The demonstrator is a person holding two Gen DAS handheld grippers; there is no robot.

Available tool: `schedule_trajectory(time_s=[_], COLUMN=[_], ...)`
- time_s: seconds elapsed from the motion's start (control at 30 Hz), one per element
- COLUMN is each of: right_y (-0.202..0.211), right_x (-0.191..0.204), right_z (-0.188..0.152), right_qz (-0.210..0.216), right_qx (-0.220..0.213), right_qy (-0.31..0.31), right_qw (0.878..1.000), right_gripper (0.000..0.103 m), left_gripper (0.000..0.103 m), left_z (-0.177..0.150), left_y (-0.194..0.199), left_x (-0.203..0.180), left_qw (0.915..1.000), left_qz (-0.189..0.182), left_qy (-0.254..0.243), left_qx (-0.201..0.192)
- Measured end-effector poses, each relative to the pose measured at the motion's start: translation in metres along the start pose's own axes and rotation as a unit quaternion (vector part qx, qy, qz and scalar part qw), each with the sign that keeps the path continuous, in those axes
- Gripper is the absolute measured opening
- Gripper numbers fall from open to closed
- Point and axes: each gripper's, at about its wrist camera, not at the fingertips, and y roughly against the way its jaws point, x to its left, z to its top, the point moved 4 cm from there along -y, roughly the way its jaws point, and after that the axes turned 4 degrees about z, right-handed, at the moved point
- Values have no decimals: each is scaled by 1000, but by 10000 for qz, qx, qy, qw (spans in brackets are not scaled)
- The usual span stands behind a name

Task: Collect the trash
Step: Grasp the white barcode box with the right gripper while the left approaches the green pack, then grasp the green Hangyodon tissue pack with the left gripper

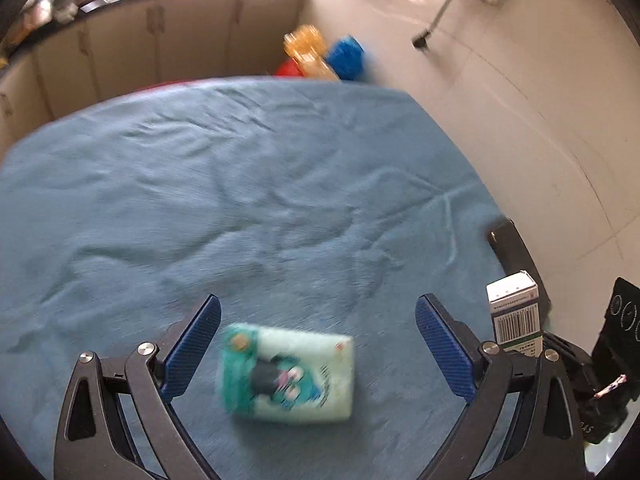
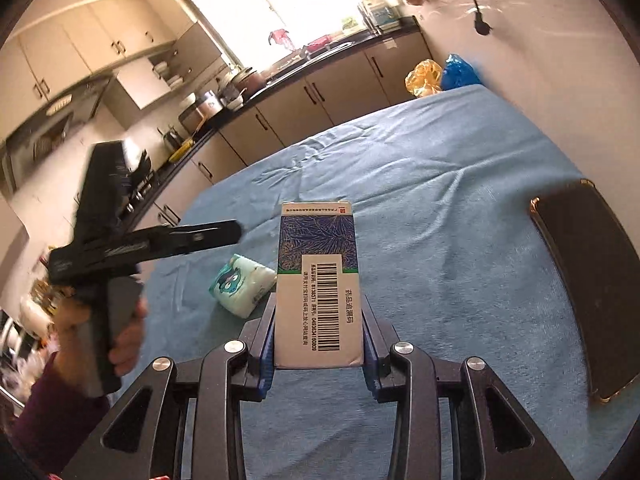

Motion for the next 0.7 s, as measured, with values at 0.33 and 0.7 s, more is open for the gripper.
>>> schedule_trajectory(time_s=[0.33, 0.7], right_y=[5, 5], right_x=[-6, -10], right_z=[2, 1], right_qz=[196, 165], right_qx=[-44, -41], right_qy=[-277, -260], right_qw=[9994, 9995], right_gripper=[38, 39], left_gripper=[97, 97], left_z=[-42, -95], left_y=[-7, 22], left_x=[-3, -23], left_qw=[9927, 9996], left_qz=[-708, 227], left_qy=[-208, 31], left_qx=[949, 174])
